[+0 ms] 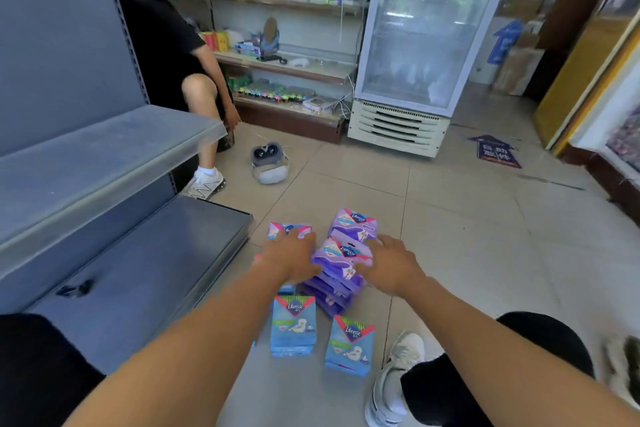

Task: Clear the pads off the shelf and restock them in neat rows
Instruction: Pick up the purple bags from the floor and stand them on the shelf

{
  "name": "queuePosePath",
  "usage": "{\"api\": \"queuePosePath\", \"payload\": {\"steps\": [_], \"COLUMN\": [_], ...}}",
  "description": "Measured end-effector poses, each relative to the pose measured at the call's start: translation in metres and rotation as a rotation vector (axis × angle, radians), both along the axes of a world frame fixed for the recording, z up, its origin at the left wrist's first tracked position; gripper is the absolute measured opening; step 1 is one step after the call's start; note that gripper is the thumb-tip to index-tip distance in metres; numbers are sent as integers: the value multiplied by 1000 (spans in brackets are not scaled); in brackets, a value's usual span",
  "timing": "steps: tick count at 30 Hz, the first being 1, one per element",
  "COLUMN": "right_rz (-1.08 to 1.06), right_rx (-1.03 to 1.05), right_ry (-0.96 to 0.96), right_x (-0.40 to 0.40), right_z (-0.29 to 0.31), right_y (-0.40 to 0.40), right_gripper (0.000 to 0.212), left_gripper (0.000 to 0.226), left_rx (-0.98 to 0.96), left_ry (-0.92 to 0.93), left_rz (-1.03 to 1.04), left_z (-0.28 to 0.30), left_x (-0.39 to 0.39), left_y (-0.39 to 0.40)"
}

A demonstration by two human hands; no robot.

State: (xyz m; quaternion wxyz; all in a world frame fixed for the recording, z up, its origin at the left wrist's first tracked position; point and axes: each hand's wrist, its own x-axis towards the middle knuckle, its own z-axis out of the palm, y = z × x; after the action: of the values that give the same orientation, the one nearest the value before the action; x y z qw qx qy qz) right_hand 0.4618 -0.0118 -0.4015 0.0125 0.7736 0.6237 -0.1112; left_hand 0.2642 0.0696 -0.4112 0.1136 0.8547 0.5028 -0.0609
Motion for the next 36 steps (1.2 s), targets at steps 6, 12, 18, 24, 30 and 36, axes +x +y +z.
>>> {"api": "queuePosePath", "payload": {"steps": [6,12,18,24,30,36], "right_rz": [8,-30,-138,-292,-534,-832], "right_rx": [14,-3,-5,-18,-31,-85], "right_ry": [-24,19,188,435,684,879], "right_x": [-4,5,18,41,61,76], "right_z": [27,18,-10,-55,-98,-176], "right_y": [-12,-2,23,57,97,144], "right_gripper": [67,66,65,57,40,47], "left_gripper": [75,76,69,70,75,68], "left_rx": [42,62,52,-43,-120,-158], "left_ry": [50,72,35,-17,-4,-83], "left_rz": [-17,-55,-95,-46,-17,7], "left_z": [38,46,30,-14,-66,-121], "left_x": [-15,-15,-3,19,52,96], "left_y": [-2,12,44,85,137,194]}}
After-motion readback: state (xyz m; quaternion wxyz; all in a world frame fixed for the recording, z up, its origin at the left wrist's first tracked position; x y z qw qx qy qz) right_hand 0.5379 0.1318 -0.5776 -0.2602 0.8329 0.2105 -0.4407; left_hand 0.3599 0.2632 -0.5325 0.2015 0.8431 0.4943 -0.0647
